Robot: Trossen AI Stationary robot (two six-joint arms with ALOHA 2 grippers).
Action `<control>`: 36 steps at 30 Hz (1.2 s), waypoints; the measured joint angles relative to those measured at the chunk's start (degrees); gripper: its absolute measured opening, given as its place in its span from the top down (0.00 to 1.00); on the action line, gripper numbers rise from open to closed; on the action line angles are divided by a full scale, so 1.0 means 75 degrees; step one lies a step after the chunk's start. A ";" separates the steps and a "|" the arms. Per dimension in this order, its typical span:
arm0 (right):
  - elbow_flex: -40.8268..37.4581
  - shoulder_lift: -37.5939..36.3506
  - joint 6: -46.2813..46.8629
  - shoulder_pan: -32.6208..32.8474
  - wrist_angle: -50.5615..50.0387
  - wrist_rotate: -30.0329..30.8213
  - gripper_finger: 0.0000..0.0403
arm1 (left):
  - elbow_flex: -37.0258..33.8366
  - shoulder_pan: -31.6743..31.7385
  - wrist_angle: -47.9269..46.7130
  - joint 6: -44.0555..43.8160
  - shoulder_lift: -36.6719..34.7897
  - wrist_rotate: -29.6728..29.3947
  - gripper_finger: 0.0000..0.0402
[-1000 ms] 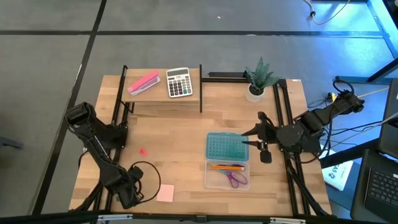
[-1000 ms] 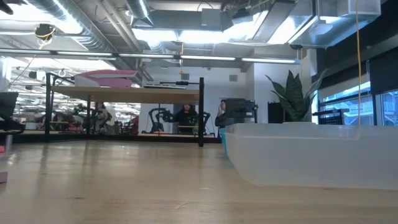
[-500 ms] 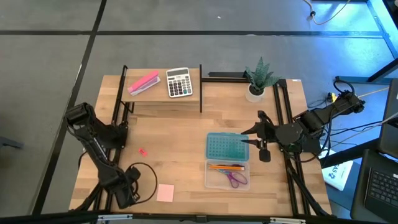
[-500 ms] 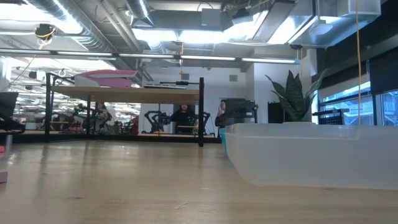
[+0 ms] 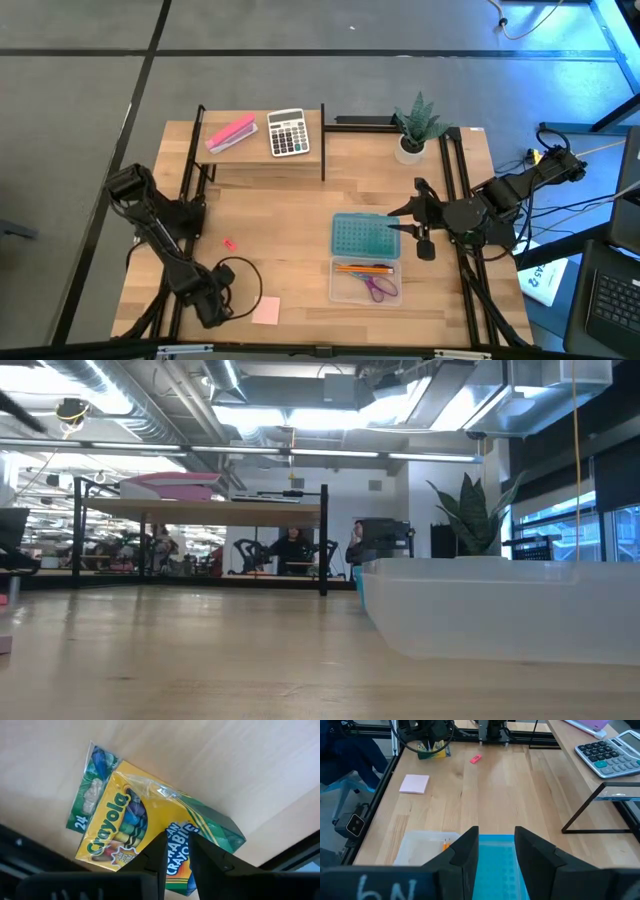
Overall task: Pack school essentials
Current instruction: Put the yellow crayon box into the blue supply box
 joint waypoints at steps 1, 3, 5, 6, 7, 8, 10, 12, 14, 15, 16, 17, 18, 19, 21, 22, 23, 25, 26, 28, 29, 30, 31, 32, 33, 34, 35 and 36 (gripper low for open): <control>0.0000 0.0000 -0.0002 0.0000 0.0000 0.0000 0.68 | 0.0000 0.0087 0.0002 0.0105 -0.0003 -0.0029 0.83; 0.0000 0.0000 -0.0009 0.0000 0.0000 0.0000 0.68 | 0.0000 0.0267 0.0071 0.0356 -0.0004 -0.0262 0.83; 0.0000 0.0000 -0.0009 0.0000 0.0000 0.0000 0.68 | 0.0000 0.0462 0.0206 0.0668 -0.0006 -0.0550 0.83; 0.0000 0.0000 -0.0013 0.0000 0.0001 0.0000 0.68 | 0.0000 0.0577 0.0264 0.0859 -0.0006 -0.0644 0.83; 0.0000 0.0000 -0.0015 0.0000 0.0000 0.0000 0.68 | 0.0000 0.0693 0.0307 0.1048 -0.0006 -0.0719 0.83; 0.0000 0.0000 -0.0020 0.0000 0.0000 0.0000 0.68 | 0.0000 0.0824 0.0340 0.1235 -0.0006 -0.0775 0.83; 0.0000 0.0000 -0.0028 0.0000 0.0000 0.0000 0.68 | 0.0000 0.1086 0.0345 0.1643 -0.0006 -0.0836 0.83; 0.0000 0.0000 -0.0030 0.0000 0.0000 0.0001 0.68 | 0.0000 0.1355 0.0344 0.2053 -0.0006 -0.0858 0.83; 0.0000 0.0000 -0.0032 0.0000 0.0000 0.0003 0.68 | 0.0000 0.1628 0.0350 0.2457 -0.0006 -0.0987 0.83; 0.0000 0.0000 -0.0032 0.0000 -0.0003 0.0003 0.68 | 0.0000 0.1762 0.0373 0.2677 -0.0006 -0.1081 0.83; 0.0000 0.0000 -0.0032 0.0000 -0.0003 0.0003 0.68 | -0.0002 0.1898 0.0413 0.2927 -0.0006 -0.1153 0.83; 0.0000 0.0000 -0.0032 0.0000 -0.0012 0.0003 0.68 | -0.0003 0.2044 0.0465 0.3174 -0.0006 -0.1204 0.83; 0.0000 0.0000 -0.0032 0.0000 -0.0030 0.0003 0.68 | -0.0003 0.2189 0.0524 0.3422 -0.0006 -0.1222 0.83; 0.0000 0.0000 -0.0032 0.0000 -0.0045 0.0003 0.68 | -0.0003 0.2339 0.0579 0.3664 -0.0004 -0.1227 0.83; 0.0000 0.0000 -0.0032 0.0000 -0.0077 0.0003 0.68 | -0.0004 0.2645 0.0655 0.4075 -0.0003 -0.1276 0.83; 0.0000 0.0000 -0.0032 0.0000 -0.0082 0.0003 0.68 | -0.0006 0.2786 0.0689 0.4249 -0.0003 -0.1362 0.83; 0.0000 0.0001 -0.0032 0.0000 -0.0081 0.0003 0.68 | -0.0009 0.2926 0.0727 0.4421 -0.0002 -0.1468 0.83; 0.0000 0.0000 -0.0032 0.0000 -0.0082 0.0003 0.68 | -0.0009 0.3208 0.0830 0.4689 0.0003 -0.1609 0.83; 0.0000 0.0003 -0.0032 0.0000 -0.0082 0.0003 0.68 | -0.0009 0.3338 0.0886 0.4784 0.0003 -0.1607 0.83; 0.0000 0.0003 -0.0032 0.0000 -0.0082 0.0003 0.68 | 0.0040 0.3529 0.0903 0.4881 0.0010 -0.1585 0.83; 0.0000 0.0003 -0.0032 0.0000 -0.0082 0.0001 0.68 | 0.0101 0.3583 0.0889 0.4916 0.0013 -0.1574 0.83; 0.0000 0.0003 -0.0032 0.0000 -0.0082 0.0002 0.68 | 0.0189 0.3616 0.0876 0.4933 0.0017 -0.1550 0.83; 0.0000 0.0003 -0.0030 0.0000 -0.0082 0.0000 0.68 | 0.0303 0.3629 0.0876 0.4947 0.0017 -0.1538 0.83; 0.0000 0.0003 -0.0032 0.0000 -0.0082 0.0001 0.68 | 0.0422 0.3631 0.0872 0.4951 0.0017 -0.1540 0.83; 0.0000 0.0003 -0.0032 0.0000 -0.0082 0.0000 0.68 | 0.0560 0.3631 0.0843 0.4928 0.0017 -0.1549 0.83; 0.0000 0.0003 -0.0032 0.0000 -0.0082 0.0003 0.68 | 0.0692 0.3628 0.0785 0.4839 0.0017 -0.1557 0.83; 0.0000 0.0003 -0.0032 0.0000 -0.0085 0.0000 0.68 | 0.0818 0.3626 0.0733 0.4709 0.0017 -0.1555 0.83; 0.0000 0.0003 -0.0032 0.0000 -0.0090 -0.0003 0.68 | 0.0945 0.3622 0.0673 0.4513 0.0017 -0.1554 0.83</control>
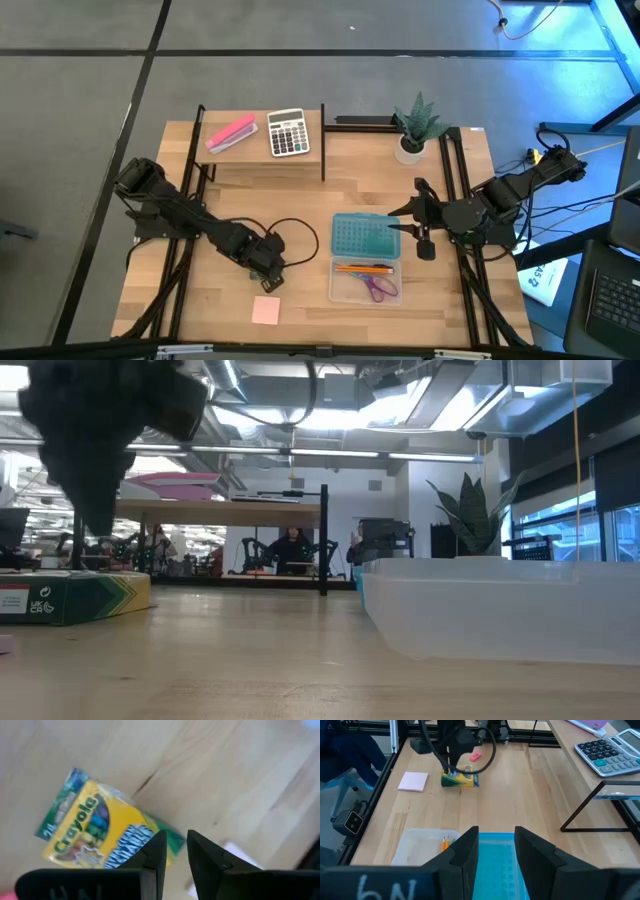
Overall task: Pack school essentials
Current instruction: Put the yellow crayon box into the blue supply box
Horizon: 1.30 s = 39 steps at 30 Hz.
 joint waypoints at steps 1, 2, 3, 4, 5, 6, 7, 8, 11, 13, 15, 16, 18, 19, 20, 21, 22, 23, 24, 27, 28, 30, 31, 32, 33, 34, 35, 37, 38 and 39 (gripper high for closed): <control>0.0000 0.0000 0.0008 0.0000 -0.0031 -0.0053 0.68 | 0.0117 -0.0029 -0.0097 -0.0237 0.0000 0.0000 0.83; 0.0000 0.0000 0.0026 0.0000 -0.0100 -0.0184 0.68 | 0.0225 -0.0053 -0.0228 -0.0508 0.0000 -0.0008 0.83; 0.0000 0.0000 0.0024 -0.0015 -0.0167 -0.0390 0.68 | 0.0330 -0.0095 -0.0395 -0.0761 0.0000 -0.0016 0.83; 0.0000 0.0000 0.0003 -0.0033 -0.0184 -0.0672 0.68 | 0.0442 -0.0148 -0.0590 -0.1048 0.0000 -0.0015 0.83; 0.0000 0.0002 -0.0009 -0.0053 -0.0178 -0.0947 0.68 | 0.0531 -0.0215 -0.0764 -0.1363 -0.0001 -0.0010 0.83; 0.0000 0.0001 -0.0012 -0.0071 -0.0182 -0.1258 0.68 | 0.0587 -0.0291 -0.0908 -0.1669 -0.0006 -0.0005 0.83; 0.0000 0.0003 -0.0014 -0.0083 -0.0181 -0.1549 0.68 | 0.0626 -0.0378 -0.1080 -0.2015 -0.0006 0.0006 0.83; 0.0000 0.0002 -0.0022 -0.0087 -0.0182 -0.1783 0.68 | 0.0655 -0.0476 -0.1236 -0.2397 -0.0006 0.0012 0.83; 0.0000 0.0000 -0.0160 -0.0087 -0.0184 -0.2122 0.68 | 0.0722 -0.0838 -0.1433 -0.3493 -0.0006 0.0087 0.83; 0.0000 0.0002 -0.0362 -0.0090 -0.0182 -0.2119 0.68 | 0.0725 -0.1090 -0.1440 -0.4173 -0.0006 0.0097 0.83; 0.0000 0.0001 -0.0430 -0.0090 -0.0183 -0.2119 0.68 | 0.0725 -0.1294 -0.1458 -0.4846 -0.0006 0.0035 0.83; 0.0000 0.0001 -0.0372 -0.0090 -0.0181 -0.2120 0.68 | 0.0725 -0.1371 -0.1460 -0.5106 -0.0006 -0.0019 0.83; 0.0000 0.0003 -0.0194 -0.0090 -0.0181 -0.2122 0.68 | 0.0725 -0.1461 -0.1459 -0.5538 -0.0006 -0.0047 0.83; 0.0000 0.0000 -0.0146 -0.0090 -0.0181 -0.2122 0.68 | 0.0725 -0.1484 -0.1460 -0.5697 -0.0006 -0.0066 0.83; 0.0000 0.0000 -0.0103 -0.0093 -0.0181 -0.2122 0.68 | 0.0725 -0.1514 -0.1470 -0.5820 -0.0006 -0.0158 0.83; 0.0000 0.0001 -0.0034 -0.0093 -0.0181 -0.2122 0.68 | 0.0725 -0.1539 -0.1484 -0.5951 -0.0006 -0.0280 0.83; 0.0000 0.0002 0.0009 -0.0093 -0.0181 -0.2121 0.68 | 0.0725 -0.1553 -0.1503 -0.6104 -0.0009 -0.0391 0.83; 0.0000 0.0000 0.0025 -0.0093 -0.0181 -0.2122 0.68 | 0.0725 -0.1548 -0.1520 -0.6217 -0.0009 -0.0419 0.83; 0.0000 0.0000 0.0014 -0.0093 -0.0181 -0.2121 0.68 | 0.0725 -0.1542 -0.1521 -0.6313 -0.0009 -0.0424 0.83; 0.0000 0.0000 0.0024 -0.0093 -0.0178 -0.2122 0.68 | 0.0725 -0.1478 -0.1507 -0.6342 -0.0009 -0.0379 0.83; 0.0000 0.0000 0.0023 -0.0093 -0.0179 -0.2122 0.68 | 0.0725 -0.1459 -0.1505 -0.6343 -0.0009 -0.0382 0.83; 0.0000 0.0000 0.0009 -0.0093 -0.0178 -0.2122 0.68 | 0.0725 -0.1403 -0.1484 -0.6335 -0.0009 -0.0379 0.83; 0.0000 0.0000 0.0012 -0.0093 -0.0178 -0.2122 0.68 | 0.0725 -0.1375 -0.1473 -0.6334 -0.0009 -0.0379 0.83; 0.0000 0.0000 0.0017 -0.0093 -0.0178 -0.2121 0.68 | 0.0725 -0.1343 -0.1459 -0.6334 -0.0012 -0.0376 0.83; 0.0000 0.0000 0.0023 -0.0093 -0.0178 -0.2122 0.68 | 0.0725 -0.1315 -0.1437 -0.6334 -0.0012 -0.0376 0.83; 0.0000 0.0000 0.0021 -0.0093 -0.0178 -0.2122 0.68 | 0.0725 -0.1293 -0.1410 -0.6334 -0.0012 -0.0376 0.83; 0.0000 0.0000 0.0010 -0.0093 -0.0178 -0.2122 0.68 | 0.0725 -0.1267 -0.1381 -0.6335 -0.0012 -0.0376 0.83; 0.0000 0.0000 0.0010 -0.0093 -0.0178 -0.2122 0.68 | 0.0729 -0.1222 -0.1386 -0.6339 -0.0012 -0.0374 0.83; 0.0000 0.0000 0.0009 -0.0093 -0.0178 -0.2122 0.68 | 0.0731 -0.1205 -0.1452 -0.6356 -0.0015 -0.0370 0.83; 0.0000 0.0000 0.0007 -0.0093 -0.0178 -0.2121 0.68 | 0.0731 -0.1181 -0.1544 -0.6398 -0.0015 -0.0368 0.83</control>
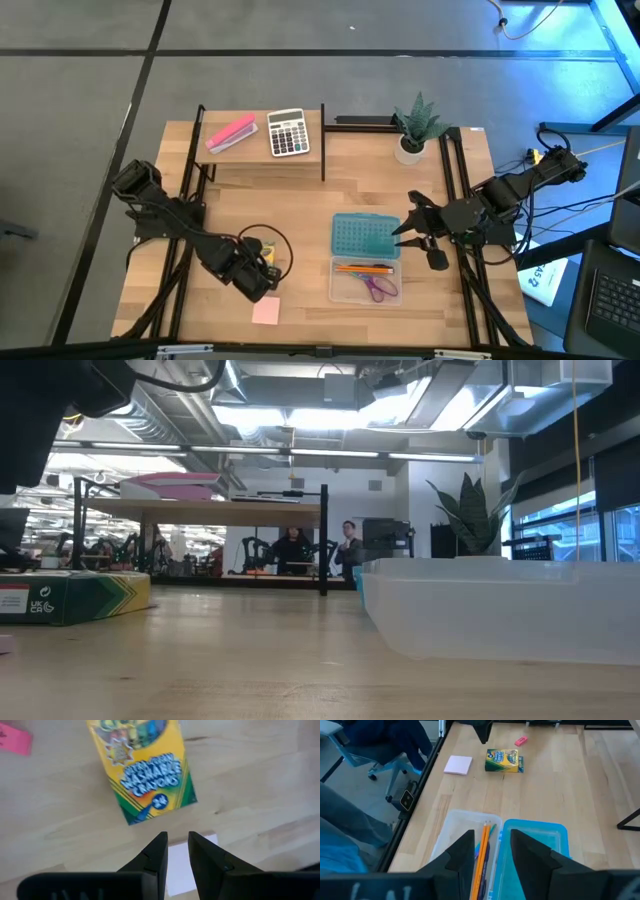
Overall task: Pack school essentials
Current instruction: Put the yellow crayon box into the blue supply box
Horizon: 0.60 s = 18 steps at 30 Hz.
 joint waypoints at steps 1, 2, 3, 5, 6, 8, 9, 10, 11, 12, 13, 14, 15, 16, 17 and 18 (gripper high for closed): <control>0.0000 0.0000 0.0002 0.0000 0.0000 -0.0001 0.68 | 0.0000 0.0018 -0.0059 -0.0059 0.0000 0.0006 0.83; 0.0000 0.0000 0.0002 0.0000 0.0000 -0.0001 0.68 | 0.0000 0.0024 -0.0065 -0.0115 0.0000 0.0006 0.83; 0.0000 0.0000 0.0002 0.0000 0.0000 -0.0001 0.68 | 0.0000 0.0024 -0.0055 -0.0219 0.0000 0.0003 0.82; 0.0000 0.0000 0.0000 0.0000 0.0000 -0.0001 0.68 | 0.0000 0.0024 -0.0087 -0.0490 0.0000 -0.0007 0.81; 0.0000 0.0000 -0.0001 0.0000 0.0000 -0.0001 0.68 | 0.0000 0.0024 -0.0087 -0.0520 0.0000 -0.0028 0.80; 0.0000 0.0000 -0.0001 0.0000 0.0000 -0.0001 0.68 | 0.0000 0.0024 -0.0105 -0.0499 0.0000 -0.0038 0.76; 0.0000 0.0000 -0.0001 0.0000 0.0000 -0.0001 0.68 | 0.0000 0.0024 -0.0115 -0.0499 0.0000 -0.0042 0.73; 0.0000 0.0000 -0.0001 0.0000 0.0000 -0.0001 0.68 | 0.0000 0.0024 -0.0115 -0.0498 0.0000 -0.0052 0.70; 0.0000 0.0000 -0.0003 0.0000 0.0001 -0.0001 0.68 | 0.0000 0.0024 -0.0134 -0.0493 0.0000 -0.0078 0.67; 0.0000 0.0000 -0.0003 0.0000 0.0002 -0.0001 0.68 | 0.0000 0.0024 -0.0186 -0.0490 0.0000 -0.0146 0.63; 0.0000 0.0000 -0.0004 0.0000 0.0000 -0.0001 0.68 | 0.0000 0.0024 -0.0253 -0.0484 0.0000 -0.0244 0.59; 0.0000 0.0000 -0.0004 0.0000 0.0000 -0.0001 0.68 | 0.0000 0.0024 -0.0326 -0.0478 0.0000 -0.0350 0.55; 0.0000 0.0000 -0.0004 0.0000 0.0000 -0.0001 0.68 | 0.0000 0.0024 -0.0393 -0.0476 0.0000 -0.0450 0.50; 0.0000 0.0000 -0.0004 0.0000 0.0000 -0.0001 0.68 | 0.0000 0.0044 -0.0452 -0.0476 0.0000 -0.0552 0.46; 0.0000 0.0000 -0.0004 0.0000 0.0000 -0.0001 0.68 | 0.0000 0.0078 -0.0508 -0.0473 0.0000 -0.0593 0.42; 0.0000 0.0000 -0.0004 0.0000 0.0000 -0.0001 0.68 | 0.0000 0.0132 -0.0541 -0.0473 0.0000 -0.0592 0.37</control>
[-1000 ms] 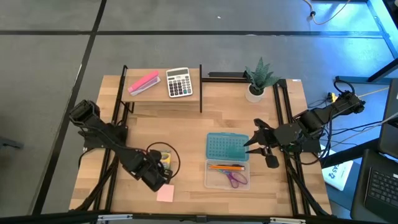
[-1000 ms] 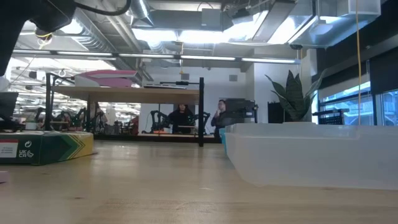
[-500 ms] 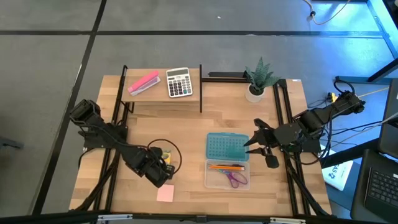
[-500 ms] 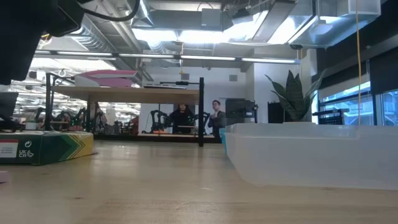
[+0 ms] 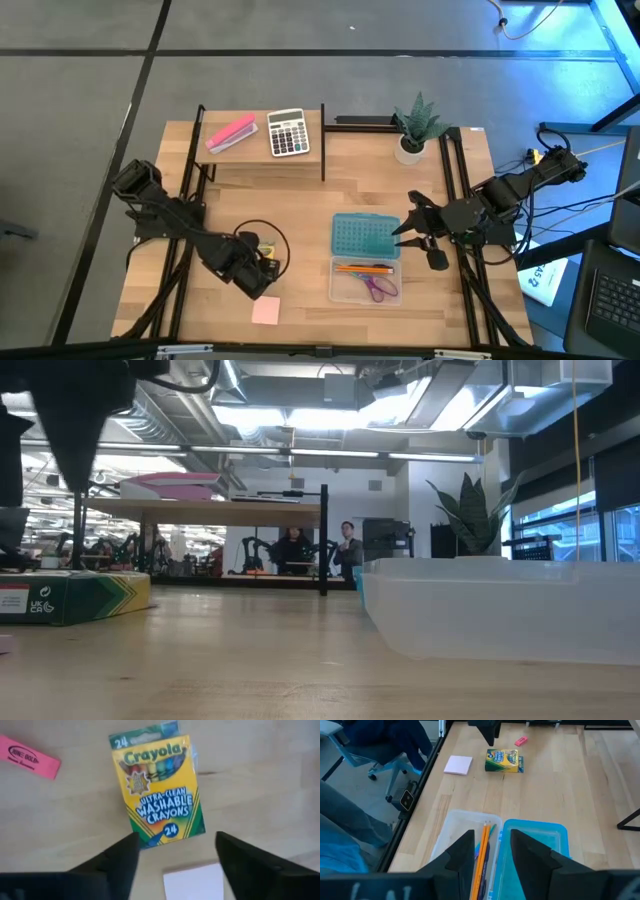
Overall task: Pack school essentials
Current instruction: Put the yellow crayon box into the blue supply box
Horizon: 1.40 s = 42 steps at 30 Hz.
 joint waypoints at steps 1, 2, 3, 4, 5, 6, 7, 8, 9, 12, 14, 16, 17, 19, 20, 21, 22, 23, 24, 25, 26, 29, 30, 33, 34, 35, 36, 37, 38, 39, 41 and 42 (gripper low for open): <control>0.0000 0.0000 0.0000 0.0000 0.0000 0.0000 0.68 | 0.0000 0.0060 -0.0001 -0.0002 0.0000 0.0046 0.33; 0.0000 0.0000 0.0000 0.0000 0.0000 0.0000 0.68 | 0.0000 0.0127 -0.0010 0.0000 0.0000 0.0144 0.28; 0.0000 0.0000 0.0000 0.0000 0.0000 0.0000 0.68 | -0.0003 0.0204 -0.0036 0.0000 0.0000 0.0266 0.24; 0.0000 0.0000 0.0000 0.0000 0.0002 0.0000 0.68 | -0.0038 0.0287 -0.0021 0.0001 0.0005 0.0376 0.19; 0.0000 0.0000 0.0000 0.0000 0.0000 0.0000 0.68 | -0.0073 0.0374 -0.0027 0.0001 0.0035 0.0478 0.15; 0.0000 0.0000 0.0000 0.0000 0.0003 0.0000 0.68 | -0.0117 0.0458 -0.0027 0.0001 0.0063 0.0519 0.11; 0.0000 0.0000 0.0000 0.0000 0.0001 0.0000 0.68 | -0.0168 0.0524 -0.0032 0.0001 0.0090 0.0529 0.08; 0.0000 0.0000 0.0000 0.0000 0.0002 0.0000 0.68 | -0.0188 0.0606 -0.0036 -0.0002 0.0125 0.0545 0.05; 0.0000 -0.0003 0.0000 0.0000 0.0005 0.0000 0.68 | -0.0209 0.0686 -0.0024 0.0003 0.0157 0.0541 0.02; 0.0000 -0.0006 0.0000 0.0000 0.0015 0.0001 0.68 | -0.0345 0.0909 0.0070 0.0363 0.0210 0.0545 0.02; 0.0000 -0.0006 -0.0003 0.0000 0.0020 0.0000 0.68 | -0.0469 0.1070 0.0276 0.0582 0.0210 0.0545 0.02; 0.0000 -0.0006 0.0000 0.0000 0.0044 0.0000 0.68 | -0.0588 0.1198 0.0335 0.0589 0.0210 0.0548 0.01; 0.0000 -0.0006 -0.0003 0.0000 0.0047 0.0000 0.68 | -0.0645 0.1255 0.0405 0.0597 0.0210 0.0551 0.01; 0.0000 -0.0006 -0.0002 0.0000 0.0047 0.0000 0.68 | -0.0760 0.1346 0.0570 0.0607 0.0210 0.0598 0.01; 0.0000 -0.0006 0.0000 0.0000 0.0050 0.0000 0.68 | -0.0813 0.1380 0.0631 0.0607 0.0210 0.0641 0.01; 0.0000 -0.0006 -0.0003 0.0000 0.0054 0.0000 0.68 | -0.0858 0.1405 0.0678 0.0607 0.0210 0.0674 0.01; 0.0000 -0.0006 -0.0003 0.0000 0.0052 0.0000 0.68 | -0.0901 0.1425 0.0757 0.0607 0.0210 0.0717 0.01; 0.0000 -0.0006 0.0000 0.0000 0.0053 0.0000 0.68 | -0.0951 0.1432 0.0872 0.0606 0.0210 0.0771 0.01; 0.0000 -0.0006 -0.0003 0.0000 0.0055 0.0000 0.68 | -0.1011 0.1432 0.1000 0.0607 0.0210 0.0798 0.01; 0.0000 -0.0006 -0.0003 0.0000 0.0055 0.0001 0.68 | -0.1069 0.1432 0.1126 0.0604 0.0210 0.0820 0.01; 0.0000 -0.0006 -0.0003 0.0000 0.0055 0.0000 0.68 | -0.1121 0.1429 0.1241 0.0607 0.0210 0.0834 0.01; 0.0000 -0.0006 -0.0003 0.0000 0.0058 0.0000 0.68 | -0.1211 0.1428 0.1328 0.0602 0.0210 0.0855 0.01; 0.0000 -0.0006 -0.0003 0.0000 0.0056 0.0000 0.68 | -0.1238 0.1429 0.1339 0.0590 0.0210 0.0893 0.01; 0.0000 -0.0006 0.0000 0.0000 0.0058 0.0000 0.68 | -0.1315 0.1451 0.1323 0.0563 0.0210 0.0974 0.01; 0.0000 -0.0006 -0.0003 0.0000 0.0058 0.0000 0.68 | -0.1321 0.1465 0.1333 0.0560 0.0210 0.0977 0.01; 0.0000 -0.0006 -0.0002 0.0000 0.0058 0.0000 0.68 | -0.1323 0.1486 0.1343 0.0557 0.0210 0.0979 0.01; 0.0000 -0.0006 -0.0001 0.0000 0.0058 0.0000 0.68 | -0.1323 0.1513 0.1341 0.0554 0.0242 0.0977 0.01; 0.0000 -0.0006 -0.0003 0.0000 0.0058 0.0000 0.68 | -0.1323 0.1543 0.1361 0.0554 0.0307 0.0976 0.01; 0.0000 -0.0004 -0.0002 0.0000 0.0060 0.0000 0.68 | -0.1333 0.1563 0.1375 0.0552 0.0360 0.0977 0.01; 0.0000 -0.0003 -0.0001 0.0000 0.0058 0.0000 0.68 | -0.1338 0.1584 0.1384 0.0552 0.0419 0.0980 0.01; 0.0000 -0.0003 0.0000 0.0000 0.0070 0.0000 0.68 | -0.1338 0.1610 0.1590 0.0552 0.0559 0.1023 0.01; 0.0000 -0.0003 -0.0002 0.0000 0.0070 0.0001 0.68 | -0.1338 0.1609 0.1628 0.0552 0.0616 0.1022 0.01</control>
